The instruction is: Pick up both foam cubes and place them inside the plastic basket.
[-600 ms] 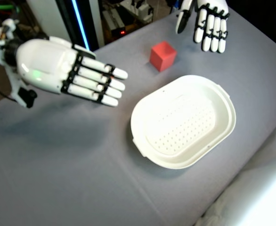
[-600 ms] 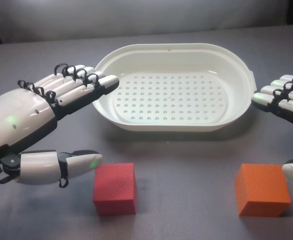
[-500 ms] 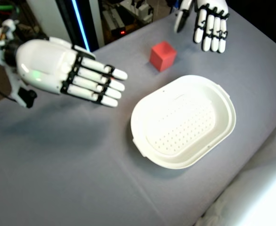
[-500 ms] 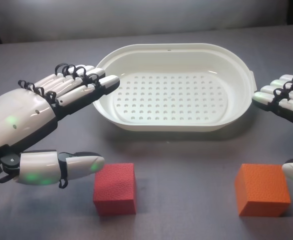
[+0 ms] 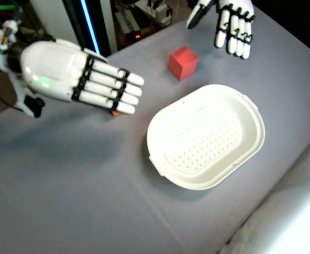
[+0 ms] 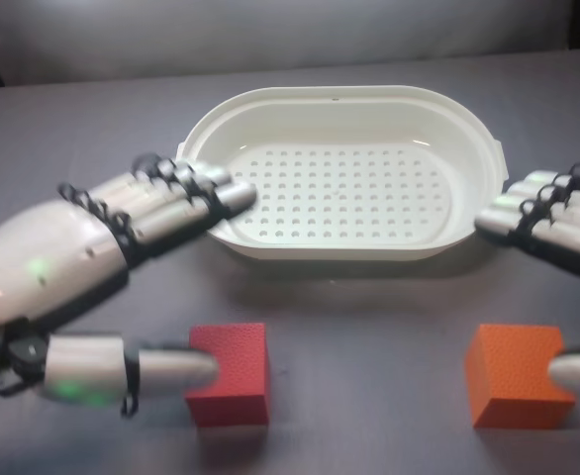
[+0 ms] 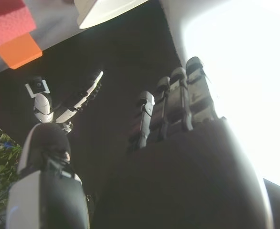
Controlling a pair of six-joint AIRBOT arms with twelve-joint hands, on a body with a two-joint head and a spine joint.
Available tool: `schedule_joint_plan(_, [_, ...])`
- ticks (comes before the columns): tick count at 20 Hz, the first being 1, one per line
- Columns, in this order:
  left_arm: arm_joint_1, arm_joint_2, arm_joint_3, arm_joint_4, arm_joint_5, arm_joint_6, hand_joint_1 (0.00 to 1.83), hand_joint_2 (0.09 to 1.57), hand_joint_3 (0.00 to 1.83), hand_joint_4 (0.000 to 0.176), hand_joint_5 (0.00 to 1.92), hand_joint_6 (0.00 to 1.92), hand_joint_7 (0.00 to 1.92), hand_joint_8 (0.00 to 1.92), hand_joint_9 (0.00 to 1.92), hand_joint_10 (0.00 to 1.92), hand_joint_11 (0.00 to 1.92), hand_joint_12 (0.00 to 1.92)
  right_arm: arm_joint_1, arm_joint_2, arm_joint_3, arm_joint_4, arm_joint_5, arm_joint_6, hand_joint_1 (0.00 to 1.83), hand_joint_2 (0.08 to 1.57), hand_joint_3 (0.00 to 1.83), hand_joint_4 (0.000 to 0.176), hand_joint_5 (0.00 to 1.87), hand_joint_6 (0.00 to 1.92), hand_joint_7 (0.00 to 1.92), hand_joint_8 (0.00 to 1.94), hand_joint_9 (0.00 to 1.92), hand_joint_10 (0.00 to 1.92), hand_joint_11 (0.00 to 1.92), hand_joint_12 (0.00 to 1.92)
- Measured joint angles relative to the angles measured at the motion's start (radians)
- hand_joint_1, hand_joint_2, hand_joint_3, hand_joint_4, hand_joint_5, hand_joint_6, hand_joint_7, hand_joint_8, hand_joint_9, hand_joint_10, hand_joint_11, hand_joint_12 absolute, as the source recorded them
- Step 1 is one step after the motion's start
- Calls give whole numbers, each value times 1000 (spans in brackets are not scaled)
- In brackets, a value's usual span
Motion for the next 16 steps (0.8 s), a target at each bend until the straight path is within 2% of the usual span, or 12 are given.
schedule_joint_plan(1, [0, -3, 0, 19, 4, -14, 328, 1030, 0, 41, 0, 0, 0, 0, 0, 0, 27, 15, -2, -4, 0, -19, -7, 12, 392, 1148, 0, 0, 0, 0, 0, 0, 0, 0, 0, 0])
schedule_joint_plan(2, [0, -11, 3, 19, 16, -27, 413, 1007, 0, 16, 0, 0, 0, 0, 18, 18, 5, 533, -8, -13, 3, -20, -15, 21, 408, 1123, 0, 0, 0, 0, 0, 0, 0, 0, 8, 4])
schedule_joint_plan(3, [0, -31, 15, 16, 32, -42, 442, 996, 0, 3, 0, 0, 1, 1, 46, 38, 0, 972, -9, -32, 18, -29, -33, 39, 420, 1111, 0, 0, 0, 0, 0, 0, 0, 0, 1, 0])
schedule_joint_plan(4, [3, -45, 21, 14, 51, -56, 473, 983, 0, 4, 0, 0, 7, 1, 60, 49, 0, 1138, -13, -48, 28, -27, -55, 47, 446, 1095, 0, 0, 0, 0, 0, 0, 0, 0, 0, 0])
schedule_joint_plan(6, [9, -72, 31, 29, 100, -64, 550, 971, 0, 20, 0, 0, 5, 2, 68, 53, 0, 1105, -13, -80, 43, -27, -105, 49, 466, 1083, 0, 0, 0, 0, 0, 0, 4, 2, 27, 15])
schedule_joint_plan(8, [9, -96, 47, 38, 122, -81, 700, 929, 0, 26, 0, 0, 16, 3, 77, 55, 0, 1145, -13, -102, 57, -27, -134, 50, 514, 1077, 0, 0, 0, 0, 0, 0, 9, 4, 31, 22])
schedule_joint_plan(10, [9, -114, 64, 30, 143, -86, 709, 958, 0, 40, 0, 0, 20, 1, 82, 54, 0, 1112, -13, -129, 79, -16, -153, 50, 615, 1076, 0, 0, 0, 0, 0, 0, 8, 3, 23, 26])
schedule_joint_plan(12, [9, -137, 80, 29, 167, -93, 813, 1009, 14, 18, 87, 20, 164, 30, 223, 111, 0, 1313, -13, -152, 100, -3, -182, 51, 782, 1111, 5, 0, 0, 0, 88, 10, 95, 15, 0, 404])
schedule_joint_plan(13, [9, -146, 88, 26, 174, -100, 957, 1087, 23, 0, 321, 70, 462, 141, 369, 561, 120, 1551, -11, -159, 107, -1, -191, 50, 952, 1169, 5, 0, 203, 60, 350, 68, 309, 114, 0, 993])
schedule_joint_plan(14, [3, -158, 95, 31, 189, -102, 1084, 1144, 16, 0, 530, 170, 619, 543, 525, 1079, 389, 1710, -4, -169, 116, 0, -197, 51, 1098, 1261, 2, 0, 510, 1215, 686, 1117, 550, 774, 279, 1485])
schedule_joint_plan(15, [-3, -167, 105, 32, 198, -106, 1312, 1173, 0, 0, 705, 880, 827, 1061, 860, 1320, 722, 1646, 8, -175, 123, 3, -193, 53, 1282, 1244, 1, 0, 603, 1331, 769, 1276, 692, 1404, 463, 1599])
schedule_joint_plan(16, [-9, -171, 105, 27, 200, -108, 1339, 1193, 0, 0, 734, 1089, 787, 1265, 865, 1456, 750, 1674, 21, -176, 126, 6, -183, 54, 1327, 1245, 1, 0, 615, 1352, 764, 1348, 713, 1537, 555, 1591])
